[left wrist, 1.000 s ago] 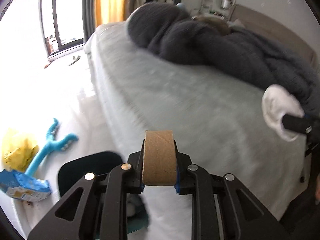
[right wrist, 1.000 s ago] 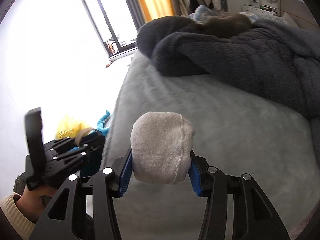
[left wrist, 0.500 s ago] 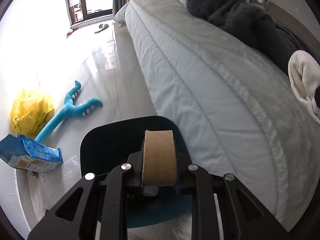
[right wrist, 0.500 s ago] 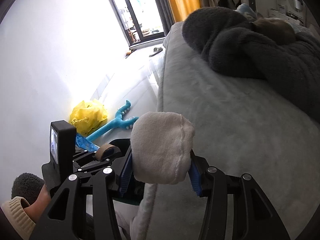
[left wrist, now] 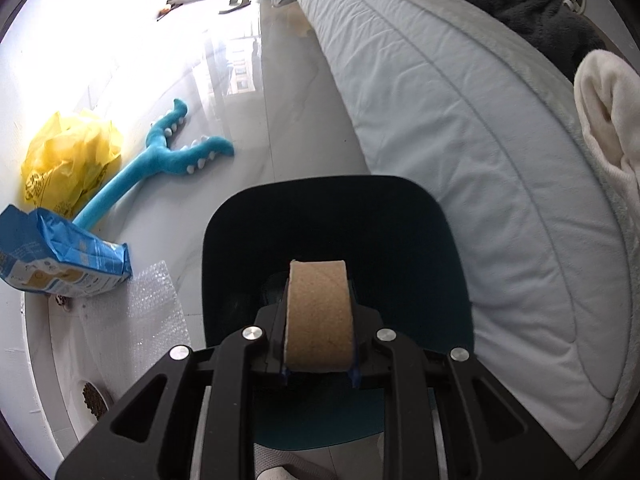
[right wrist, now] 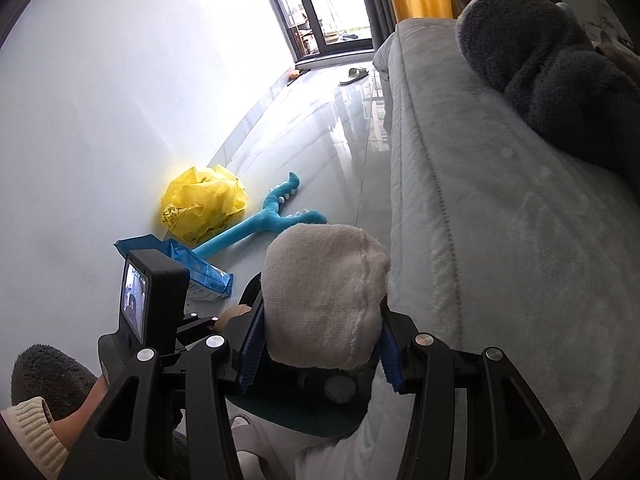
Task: Collect trash
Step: 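Open the left tool over the bin to drop the tape roll, then open the right tool over the bin to drop the cotton ball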
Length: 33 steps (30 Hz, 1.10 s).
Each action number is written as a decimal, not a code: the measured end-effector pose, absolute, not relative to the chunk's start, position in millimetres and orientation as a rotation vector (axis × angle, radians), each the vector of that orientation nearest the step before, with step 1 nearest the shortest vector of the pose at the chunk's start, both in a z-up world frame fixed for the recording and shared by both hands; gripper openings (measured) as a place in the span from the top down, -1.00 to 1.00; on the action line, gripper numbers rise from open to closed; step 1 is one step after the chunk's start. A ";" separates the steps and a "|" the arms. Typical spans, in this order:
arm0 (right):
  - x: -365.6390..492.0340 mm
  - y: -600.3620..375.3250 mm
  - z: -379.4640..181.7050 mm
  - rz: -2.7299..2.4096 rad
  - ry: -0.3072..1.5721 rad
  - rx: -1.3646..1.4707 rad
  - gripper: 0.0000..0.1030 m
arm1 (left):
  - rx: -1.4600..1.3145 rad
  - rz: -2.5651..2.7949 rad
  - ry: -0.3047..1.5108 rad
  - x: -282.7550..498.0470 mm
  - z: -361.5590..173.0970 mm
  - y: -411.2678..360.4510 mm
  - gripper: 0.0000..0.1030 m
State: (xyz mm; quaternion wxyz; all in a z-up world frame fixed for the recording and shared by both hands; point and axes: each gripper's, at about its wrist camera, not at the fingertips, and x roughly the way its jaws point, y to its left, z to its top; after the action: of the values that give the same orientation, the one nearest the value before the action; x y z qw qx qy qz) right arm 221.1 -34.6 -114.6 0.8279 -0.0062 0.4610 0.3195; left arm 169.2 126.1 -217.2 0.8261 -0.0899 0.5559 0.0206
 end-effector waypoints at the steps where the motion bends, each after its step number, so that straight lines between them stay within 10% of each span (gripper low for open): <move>1: 221.8 -29.8 -116.7 0.681 0.981 -0.021 0.02 | -0.200 0.042 1.190 167.9 -219.0 129.1 0.55; 19: 232.4 35.6 -183.3 0.712 1.107 -0.158 0.03 | -0.173 0.131 1.099 140.7 -196.0 180.5 -0.70; 33: 222.4 44.9 -229.3 0.710 1.212 -0.263 -0.04 | -0.275 0.122 0.860 127.4 -117.2 186.7 -0.86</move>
State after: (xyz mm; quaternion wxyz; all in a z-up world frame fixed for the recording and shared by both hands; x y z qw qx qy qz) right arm 222.4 44.9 -229.3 0.7554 -0.1208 0.5557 0.3255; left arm 127.4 186.7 -117.2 0.8981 -0.1329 0.4151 0.0590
